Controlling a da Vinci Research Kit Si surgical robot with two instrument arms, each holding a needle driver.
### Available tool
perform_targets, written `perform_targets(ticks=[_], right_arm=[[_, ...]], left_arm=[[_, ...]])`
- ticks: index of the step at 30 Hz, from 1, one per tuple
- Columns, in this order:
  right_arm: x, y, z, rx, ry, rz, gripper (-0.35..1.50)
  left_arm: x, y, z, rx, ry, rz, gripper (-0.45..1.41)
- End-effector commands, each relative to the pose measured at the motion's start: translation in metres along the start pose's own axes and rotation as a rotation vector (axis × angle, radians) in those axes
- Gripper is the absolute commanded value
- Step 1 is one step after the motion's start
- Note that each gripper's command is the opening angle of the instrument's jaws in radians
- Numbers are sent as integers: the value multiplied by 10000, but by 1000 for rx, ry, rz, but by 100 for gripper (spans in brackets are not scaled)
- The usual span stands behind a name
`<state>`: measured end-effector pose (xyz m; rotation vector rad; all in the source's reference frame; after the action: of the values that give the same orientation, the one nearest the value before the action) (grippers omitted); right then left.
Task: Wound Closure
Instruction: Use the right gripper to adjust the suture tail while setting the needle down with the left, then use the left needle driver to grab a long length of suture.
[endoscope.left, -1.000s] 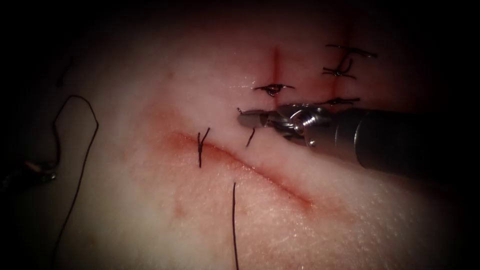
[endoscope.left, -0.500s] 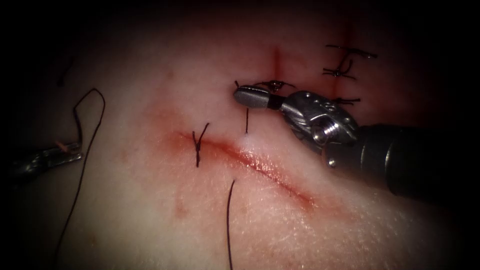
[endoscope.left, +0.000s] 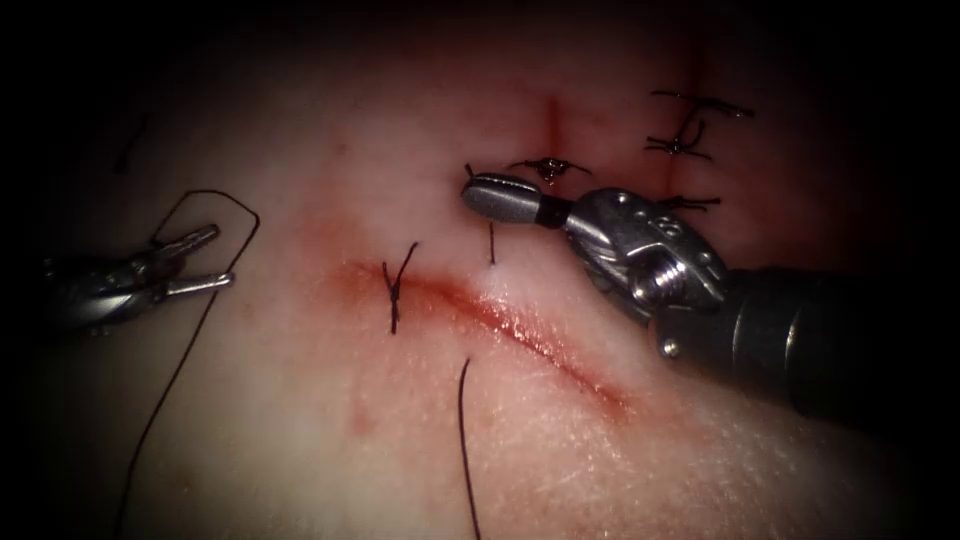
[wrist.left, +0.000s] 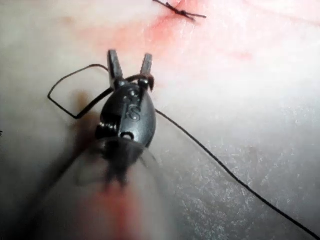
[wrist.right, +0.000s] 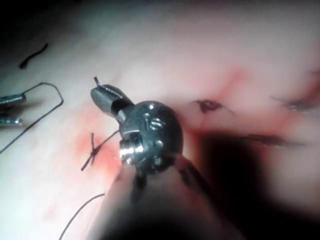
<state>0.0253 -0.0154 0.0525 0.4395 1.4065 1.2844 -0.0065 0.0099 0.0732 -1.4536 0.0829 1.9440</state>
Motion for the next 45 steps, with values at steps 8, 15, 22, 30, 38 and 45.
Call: perform_targets(ticks=[8,15,22,30,38,45], right_arm=[[6,-5,-4,28,34,10,137],[26,-19,-24,59,60,-21,147],[52,-33,-61,92,41,-25,145],[30,-60,-116,105,-297,-161,116],[21,-48,-117,108,-283,-653,118],[66,-42,-111,12,-91,-869,64]], left_arm=[[7,13,-21,44,-21,-52,128],[30,18,-83,89,-68,-55,114],[61,79,-92,-43,-59,-40,89],[81,128,-52,-126,-174,37,103],[73,72,-44,-73,-281,58,118],[80,12,-4,-31,-446,154,119]])
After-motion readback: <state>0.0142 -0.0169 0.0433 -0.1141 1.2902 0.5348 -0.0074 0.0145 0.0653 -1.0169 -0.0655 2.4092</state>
